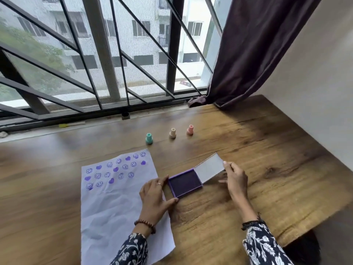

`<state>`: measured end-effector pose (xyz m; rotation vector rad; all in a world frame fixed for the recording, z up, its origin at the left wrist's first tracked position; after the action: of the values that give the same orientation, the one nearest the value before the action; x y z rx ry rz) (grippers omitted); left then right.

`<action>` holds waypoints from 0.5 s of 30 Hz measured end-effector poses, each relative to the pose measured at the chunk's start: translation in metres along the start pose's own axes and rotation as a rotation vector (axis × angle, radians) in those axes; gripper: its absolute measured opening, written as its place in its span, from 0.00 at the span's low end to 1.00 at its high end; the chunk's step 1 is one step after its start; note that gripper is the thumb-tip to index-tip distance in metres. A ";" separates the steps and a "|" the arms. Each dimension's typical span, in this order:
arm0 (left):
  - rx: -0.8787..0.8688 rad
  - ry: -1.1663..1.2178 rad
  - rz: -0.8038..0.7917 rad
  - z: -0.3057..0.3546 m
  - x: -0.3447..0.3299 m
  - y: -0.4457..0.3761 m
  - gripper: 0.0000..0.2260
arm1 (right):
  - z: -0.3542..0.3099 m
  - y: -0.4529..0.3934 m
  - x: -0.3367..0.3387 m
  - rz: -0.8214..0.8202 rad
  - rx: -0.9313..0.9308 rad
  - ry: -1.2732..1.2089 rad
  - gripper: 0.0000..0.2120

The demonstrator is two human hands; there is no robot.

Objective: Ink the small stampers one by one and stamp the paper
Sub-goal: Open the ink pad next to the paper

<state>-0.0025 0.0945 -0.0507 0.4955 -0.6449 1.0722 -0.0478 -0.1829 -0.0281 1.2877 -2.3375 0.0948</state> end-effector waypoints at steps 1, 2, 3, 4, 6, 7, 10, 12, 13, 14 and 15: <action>0.014 -0.006 -0.007 0.000 0.000 0.000 0.31 | 0.006 -0.003 0.003 0.019 -0.004 0.026 0.12; 0.030 -0.014 -0.016 0.000 0.000 0.000 0.31 | 0.011 -0.006 0.006 0.035 -0.010 0.048 0.11; 0.047 -0.021 -0.026 -0.001 0.000 0.000 0.31 | 0.017 -0.007 0.008 0.048 -0.021 0.063 0.10; 0.063 -0.023 -0.036 -0.002 0.000 0.000 0.31 | 0.022 -0.009 0.008 0.057 -0.031 0.067 0.10; 0.084 -0.022 -0.046 -0.003 0.001 -0.001 0.31 | 0.027 -0.011 0.009 0.059 -0.021 0.064 0.07; 0.091 -0.021 -0.047 -0.003 0.002 -0.001 0.31 | 0.027 -0.012 0.008 0.052 -0.012 0.064 0.05; 0.110 -0.013 -0.072 -0.001 0.003 0.000 0.31 | 0.027 -0.016 0.007 0.013 -0.008 0.061 0.05; 0.112 0.003 -0.090 -0.001 0.003 0.001 0.32 | 0.024 -0.020 0.007 -0.015 -0.006 0.070 0.07; 0.121 0.014 -0.092 -0.002 0.003 0.001 0.32 | 0.021 -0.022 0.007 -0.017 -0.004 0.082 0.07; 0.137 0.026 -0.077 -0.002 0.006 0.001 0.32 | 0.017 -0.024 0.008 -0.006 0.003 0.102 0.06; 0.149 0.038 -0.042 0.000 0.011 -0.002 0.30 | 0.011 -0.027 0.009 0.008 0.021 0.128 0.05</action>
<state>0.0033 0.1004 -0.0434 0.6138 -0.5210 1.0919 -0.0338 -0.2080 -0.0379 1.2450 -2.2388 0.1980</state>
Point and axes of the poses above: each hand's wrist, its own y-axis away from the middle knuckle, its own x-axis out of the back of the hand, z = x × y, the point moved 10 cm from there along -y, towards the middle knuckle, and after that the axes turned 10 degrees about -z, right-handed, at the moved point
